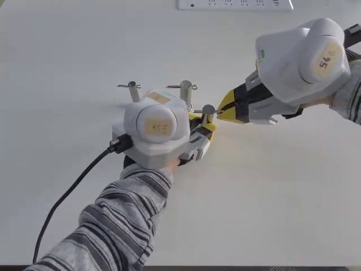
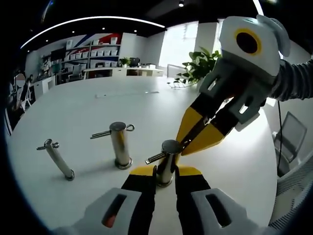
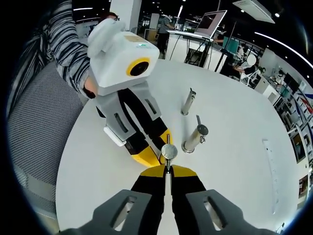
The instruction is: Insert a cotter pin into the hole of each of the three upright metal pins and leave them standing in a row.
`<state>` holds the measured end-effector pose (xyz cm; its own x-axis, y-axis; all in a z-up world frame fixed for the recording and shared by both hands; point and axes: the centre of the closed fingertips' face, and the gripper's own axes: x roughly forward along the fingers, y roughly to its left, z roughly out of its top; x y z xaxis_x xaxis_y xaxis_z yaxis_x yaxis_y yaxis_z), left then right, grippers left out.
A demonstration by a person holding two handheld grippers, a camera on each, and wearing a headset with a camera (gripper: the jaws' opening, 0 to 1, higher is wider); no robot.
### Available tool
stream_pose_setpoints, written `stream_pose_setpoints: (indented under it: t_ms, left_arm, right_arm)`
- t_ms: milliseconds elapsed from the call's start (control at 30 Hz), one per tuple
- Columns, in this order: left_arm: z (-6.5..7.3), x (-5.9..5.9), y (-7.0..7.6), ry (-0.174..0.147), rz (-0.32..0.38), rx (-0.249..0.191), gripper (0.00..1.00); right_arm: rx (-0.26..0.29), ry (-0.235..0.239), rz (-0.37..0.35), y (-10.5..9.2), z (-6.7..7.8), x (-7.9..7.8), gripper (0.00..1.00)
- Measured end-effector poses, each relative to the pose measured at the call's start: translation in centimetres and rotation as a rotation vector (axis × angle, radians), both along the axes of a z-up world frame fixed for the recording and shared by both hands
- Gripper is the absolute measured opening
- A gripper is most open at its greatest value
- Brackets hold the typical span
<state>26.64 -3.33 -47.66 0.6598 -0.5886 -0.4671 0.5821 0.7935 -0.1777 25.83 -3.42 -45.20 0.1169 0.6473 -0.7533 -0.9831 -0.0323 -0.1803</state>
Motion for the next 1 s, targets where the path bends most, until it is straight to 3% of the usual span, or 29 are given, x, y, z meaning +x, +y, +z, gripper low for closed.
stream_pose_setpoints:
  t_ms: [67,200,433,1000]
  left_arm:
    - [0.0,0.0,0.0,0.003,0.001,-0.002,0.11]
    - [0.0,0.0,0.0,0.006,0.006,-0.005,0.11]
    - [-0.1,-0.1,0.0,0.01,0.015,-0.013,0.11]
    - [-0.1,-0.1,0.0,0.024,0.025,-0.028,0.12]
  right_arm:
    - [0.026,0.012,-0.011,0.1,0.4,-0.1,0.02]
    - [0.001,0.003,-0.037,-0.7,0.4,0.0,0.08]
    - [0.027,0.026,-0.076,-1.2,1.1,0.1,0.0]
    - [0.041,0.042,-0.082,-0.6,1.1,-0.2,0.0]
